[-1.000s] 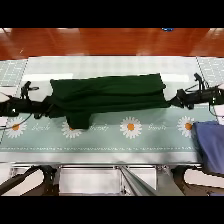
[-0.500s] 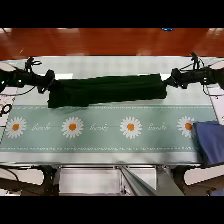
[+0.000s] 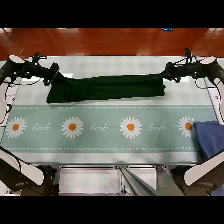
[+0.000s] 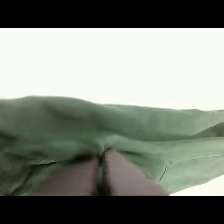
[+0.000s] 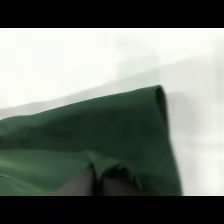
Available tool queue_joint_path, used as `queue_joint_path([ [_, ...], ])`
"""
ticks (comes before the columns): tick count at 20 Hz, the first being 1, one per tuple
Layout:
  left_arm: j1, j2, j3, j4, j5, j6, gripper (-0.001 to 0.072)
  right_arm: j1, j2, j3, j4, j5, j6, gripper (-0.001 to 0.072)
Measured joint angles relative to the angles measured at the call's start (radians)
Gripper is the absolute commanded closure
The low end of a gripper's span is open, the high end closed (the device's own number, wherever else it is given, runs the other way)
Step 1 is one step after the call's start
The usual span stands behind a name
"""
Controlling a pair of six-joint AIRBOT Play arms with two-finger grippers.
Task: Fold the shirts.
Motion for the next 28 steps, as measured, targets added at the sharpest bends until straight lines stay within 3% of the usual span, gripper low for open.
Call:
queue_joint_path([
  [1, 0.0, -0.004, 0.006, 0.0, -0.001, -0.003, 0.0199, 0.001, -0.005, 0.005, 0.002, -0.004, 0.0, 0.0295],
  [4, 0.014, -0.004, 0.034, 0.026, -0.055, 0.001, 0.0201, -0.015, -0.011, 0.029, 0.012, 0.032, 0.001, 0.0295],
  [7, 0.06, 0.059, 0.06, 0.162, -0.108, -0.035, 0.02, -0.088, 0.022, 0.063, 0.006, 0.143, 0.003, 0.0295],
  [13, 0.085, 0.368, -0.087, 0.32, -0.074, 0.017, 0.0199, -0.251, 0.177, -0.034, -0.087, 0.243, 0.007, 0.0295],
  [20, -0.06, 0.774, -0.642, 0.239, 0.151, 0.075, 0.02, -0.233, 0.155, -0.257, 0.032, 0.074, -0.001, 0.0295],
  [28, -0.097, 0.856, -0.777, 0.136, 0.217, 0.083, 0.02, -0.088, -0.02, -0.171, 0.176, 0.044, 0.014, 0.0295],
])
